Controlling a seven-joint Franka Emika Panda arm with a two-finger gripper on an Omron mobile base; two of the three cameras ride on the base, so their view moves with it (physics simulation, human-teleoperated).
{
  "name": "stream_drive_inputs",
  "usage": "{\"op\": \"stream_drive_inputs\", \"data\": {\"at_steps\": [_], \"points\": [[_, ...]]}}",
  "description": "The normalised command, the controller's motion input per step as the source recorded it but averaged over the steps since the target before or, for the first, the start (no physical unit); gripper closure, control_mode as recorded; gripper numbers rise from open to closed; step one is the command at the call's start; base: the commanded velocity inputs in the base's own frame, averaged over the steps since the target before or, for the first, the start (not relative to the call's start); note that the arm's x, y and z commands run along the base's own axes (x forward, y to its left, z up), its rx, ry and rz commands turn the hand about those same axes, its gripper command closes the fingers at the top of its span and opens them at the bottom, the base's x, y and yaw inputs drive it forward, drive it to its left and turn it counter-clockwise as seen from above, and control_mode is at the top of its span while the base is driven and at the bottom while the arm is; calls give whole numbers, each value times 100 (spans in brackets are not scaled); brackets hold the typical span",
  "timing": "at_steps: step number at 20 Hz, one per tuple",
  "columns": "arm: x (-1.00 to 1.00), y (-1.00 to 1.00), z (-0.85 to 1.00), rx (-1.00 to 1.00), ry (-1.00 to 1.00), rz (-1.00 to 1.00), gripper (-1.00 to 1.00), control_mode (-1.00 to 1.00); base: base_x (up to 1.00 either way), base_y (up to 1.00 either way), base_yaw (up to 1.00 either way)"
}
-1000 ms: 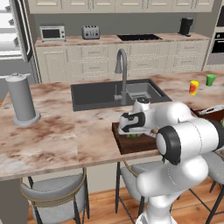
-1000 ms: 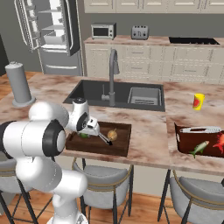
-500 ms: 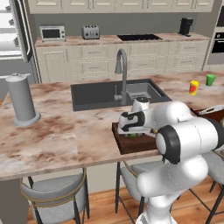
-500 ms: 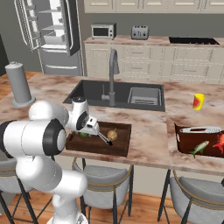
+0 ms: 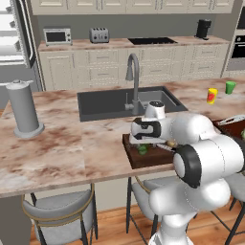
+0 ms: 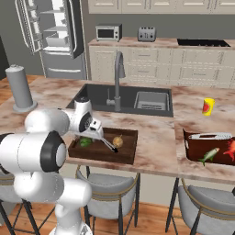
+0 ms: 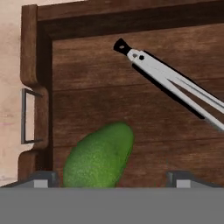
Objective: Gather the onion and avocado from the fridge and place them on a tray on the dining counter. Then gather the fishs from the fridge and place them on the other tray.
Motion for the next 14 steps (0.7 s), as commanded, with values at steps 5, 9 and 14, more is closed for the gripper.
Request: {"op": "stream_drive_inputs", "data": {"at_steps": [5,9,14], "points": [[-34,-3,56,0,0,-4,-100,-100,0,0,0],[-42,-1,57,0,0,-3,-100,-100,0,0,0],[-52,-3,66,0,0,-2,-100,-100,0,0,0]]}}
